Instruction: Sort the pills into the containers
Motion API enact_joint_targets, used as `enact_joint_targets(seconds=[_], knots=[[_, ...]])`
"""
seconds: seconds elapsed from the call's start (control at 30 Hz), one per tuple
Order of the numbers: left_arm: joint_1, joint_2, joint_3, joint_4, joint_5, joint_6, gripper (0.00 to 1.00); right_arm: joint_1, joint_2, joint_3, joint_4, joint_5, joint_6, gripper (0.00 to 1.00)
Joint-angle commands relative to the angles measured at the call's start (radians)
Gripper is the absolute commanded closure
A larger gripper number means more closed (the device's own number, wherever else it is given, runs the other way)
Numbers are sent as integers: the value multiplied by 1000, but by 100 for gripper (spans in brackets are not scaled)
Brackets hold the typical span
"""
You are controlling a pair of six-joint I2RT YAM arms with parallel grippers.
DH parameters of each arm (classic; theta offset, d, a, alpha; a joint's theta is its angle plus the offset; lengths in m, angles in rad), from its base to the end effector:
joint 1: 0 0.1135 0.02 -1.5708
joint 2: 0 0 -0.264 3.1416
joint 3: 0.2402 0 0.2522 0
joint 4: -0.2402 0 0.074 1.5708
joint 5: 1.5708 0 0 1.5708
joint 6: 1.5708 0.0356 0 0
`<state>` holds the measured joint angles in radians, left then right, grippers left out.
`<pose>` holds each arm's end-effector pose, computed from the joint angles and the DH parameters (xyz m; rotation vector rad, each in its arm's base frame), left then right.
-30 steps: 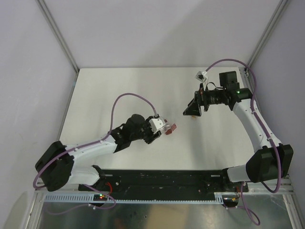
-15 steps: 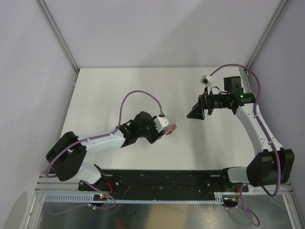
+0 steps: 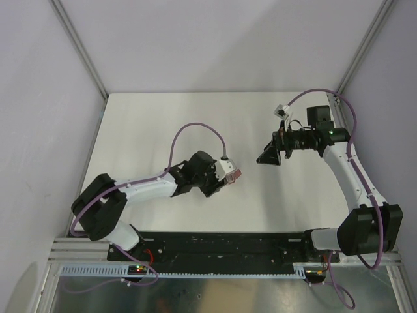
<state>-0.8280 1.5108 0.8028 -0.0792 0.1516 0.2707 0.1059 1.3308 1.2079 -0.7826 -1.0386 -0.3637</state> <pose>0.2032 -0.2293 0.1860 1.3123 1.9998 -0.4463 0.2598 0.0585 0.3270 -0.9065 1.9777 1.1151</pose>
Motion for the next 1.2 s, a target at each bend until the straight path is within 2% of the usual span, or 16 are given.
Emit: enact_joint_targets(seconds=[0.0, 1.17], knots=[[6, 13, 49, -7, -14, 13, 100, -9, -28, -8, -7, -29, -26, 5], [5, 95, 211, -240, -66, 57, 100, -8, -28, -30, -25, -38, -44, 3]])
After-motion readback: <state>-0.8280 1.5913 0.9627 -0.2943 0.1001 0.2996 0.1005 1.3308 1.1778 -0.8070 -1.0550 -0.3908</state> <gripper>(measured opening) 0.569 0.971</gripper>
